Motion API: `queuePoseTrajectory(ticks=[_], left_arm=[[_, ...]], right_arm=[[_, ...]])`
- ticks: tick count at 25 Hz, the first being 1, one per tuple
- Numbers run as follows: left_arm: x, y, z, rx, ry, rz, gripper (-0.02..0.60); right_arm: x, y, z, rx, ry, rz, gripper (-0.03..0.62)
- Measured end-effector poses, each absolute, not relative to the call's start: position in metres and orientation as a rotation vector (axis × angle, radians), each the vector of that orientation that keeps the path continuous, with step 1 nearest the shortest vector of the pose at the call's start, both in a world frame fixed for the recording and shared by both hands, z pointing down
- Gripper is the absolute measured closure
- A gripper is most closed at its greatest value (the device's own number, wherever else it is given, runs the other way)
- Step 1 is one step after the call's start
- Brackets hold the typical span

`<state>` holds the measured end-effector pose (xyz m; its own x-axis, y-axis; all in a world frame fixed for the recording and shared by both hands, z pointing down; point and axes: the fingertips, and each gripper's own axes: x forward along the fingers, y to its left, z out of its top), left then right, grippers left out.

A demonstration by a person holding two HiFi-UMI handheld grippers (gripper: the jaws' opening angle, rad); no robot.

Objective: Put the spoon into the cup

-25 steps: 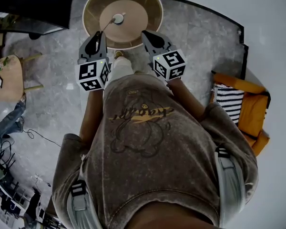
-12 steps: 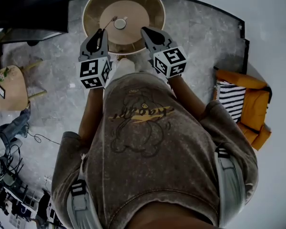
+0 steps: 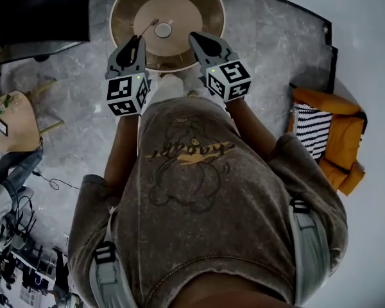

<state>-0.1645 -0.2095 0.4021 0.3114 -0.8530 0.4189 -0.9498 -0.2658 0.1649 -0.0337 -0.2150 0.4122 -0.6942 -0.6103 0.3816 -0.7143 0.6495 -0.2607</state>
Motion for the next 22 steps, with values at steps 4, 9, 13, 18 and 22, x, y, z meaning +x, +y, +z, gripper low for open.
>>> queuePoseTrajectory(ticks=[4, 9, 13, 18, 22], left_arm=[[-0.161, -0.22, 0.417, 2.195, -1.581, 0.37, 0.528], [-0.157, -0.233, 0.444, 2.184, -1.556, 0.404, 0.528], [-0.157, -0.241, 0.465, 2.158, -1.539, 0.4, 0.528], [-0.16, -0.25, 0.497, 2.126, -1.525, 0.411, 0.528], [-0.156, -0.252, 0.524, 2.101, -1.502, 0.429, 0.528]], right_arm=[[-0.029, -0.222, 0.426, 1.065, -2.589, 0.604, 0.576], [-0.024, -0.233, 0.447, 1.054, -2.571, 0.628, 0.576], [-0.027, -0.24, 0.462, 1.036, -2.56, 0.631, 0.576], [-0.036, -0.25, 0.482, 1.016, -2.544, 0.642, 0.576], [-0.035, -0.255, 0.499, 1.006, -2.531, 0.648, 0.576]])
